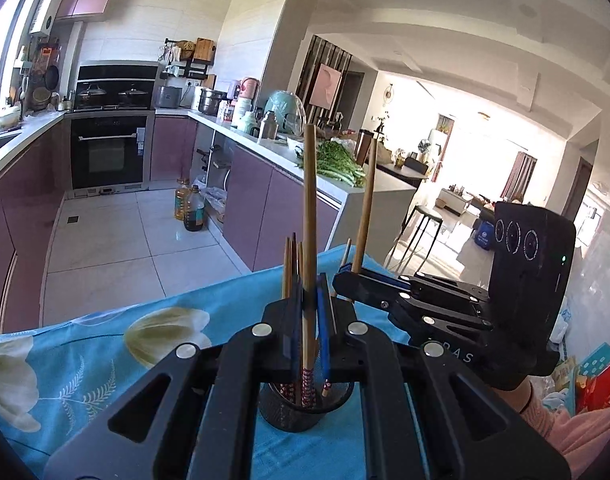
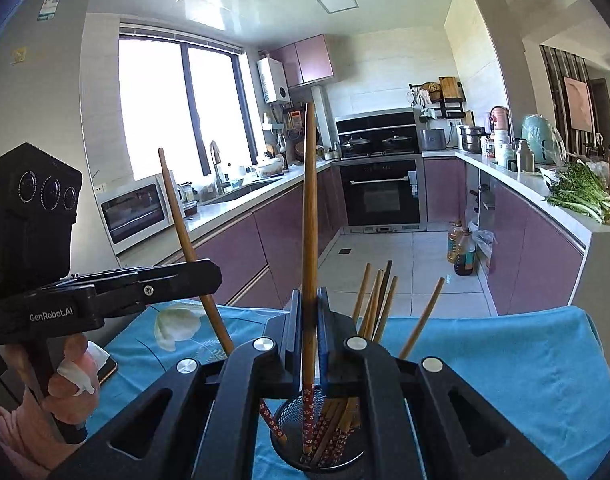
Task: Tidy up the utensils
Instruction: 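Lower both chopsticks into the mesh cup and open both grippers, then move both open grippers back toward the last two chopsticks on the tablecloth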
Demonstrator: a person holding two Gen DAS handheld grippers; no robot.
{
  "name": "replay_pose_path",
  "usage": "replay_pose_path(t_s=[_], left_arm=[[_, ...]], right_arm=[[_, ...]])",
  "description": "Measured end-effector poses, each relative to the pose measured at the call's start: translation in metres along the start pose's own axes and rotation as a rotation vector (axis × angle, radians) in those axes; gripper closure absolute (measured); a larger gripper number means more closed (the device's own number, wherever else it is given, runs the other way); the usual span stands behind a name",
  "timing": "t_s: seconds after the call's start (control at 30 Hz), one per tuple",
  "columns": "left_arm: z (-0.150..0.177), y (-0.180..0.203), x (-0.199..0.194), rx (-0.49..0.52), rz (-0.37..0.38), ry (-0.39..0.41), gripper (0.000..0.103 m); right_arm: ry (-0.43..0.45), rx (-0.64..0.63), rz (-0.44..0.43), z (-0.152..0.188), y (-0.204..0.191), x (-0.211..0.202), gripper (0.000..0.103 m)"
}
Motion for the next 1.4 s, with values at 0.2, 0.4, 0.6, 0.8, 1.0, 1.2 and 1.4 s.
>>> replay_pose_path(t_s=[0.2, 0.4, 0.6, 0.8, 1.0, 1.2, 1.4], left_arm=[[0.031, 0.006, 0.017, 0.041, 0.010, -0.118, 0.095], [0.054, 0.001, 0.032, 0.033, 0.020, -0.204, 0.095], [0.070, -0.009, 0.048, 0.010, -0.004, -0.237, 0.095], [0.073, -0.013, 0.051, 0.015, -0.030, -0.228, 0.090], [0.071, -0.016, 0.026, 0.032, -0.077, -0.168, 0.082], [0.065, -0.028, -0.016, 0.041, -0.139, -0.077, 0.073], [0.077, -0.047, -0.053, 0.042, -0.225, -0.051, 0.066]], right_arm=[[-0.089, 0.021, 0.011, 0.029, 0.009, 0.014, 0.097], [-0.160, 0.045, 0.024, 0.051, 0.011, 0.019, 0.097], [-0.181, 0.067, 0.043, 0.061, 0.013, 0.018, 0.095], [-0.161, 0.059, 0.049, 0.056, 0.010, 0.011, 0.090], [-0.145, 0.055, 0.033, 0.053, 0.002, 0.003, 0.081], [-0.127, 0.042, -0.028, 0.049, -0.017, -0.011, 0.074], [-0.141, 0.023, -0.109, 0.055, -0.041, -0.021, 0.065]])
Point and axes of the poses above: each gripper's, at about its wrist camera, not at the fingertips, and x roughly the way its jaws point, y to its right, z to its underside, the point moved 5 cm from there along x, roughly the way its jaws point, and after that the axes turned 14 degrees about y, right-handed, at the moved point
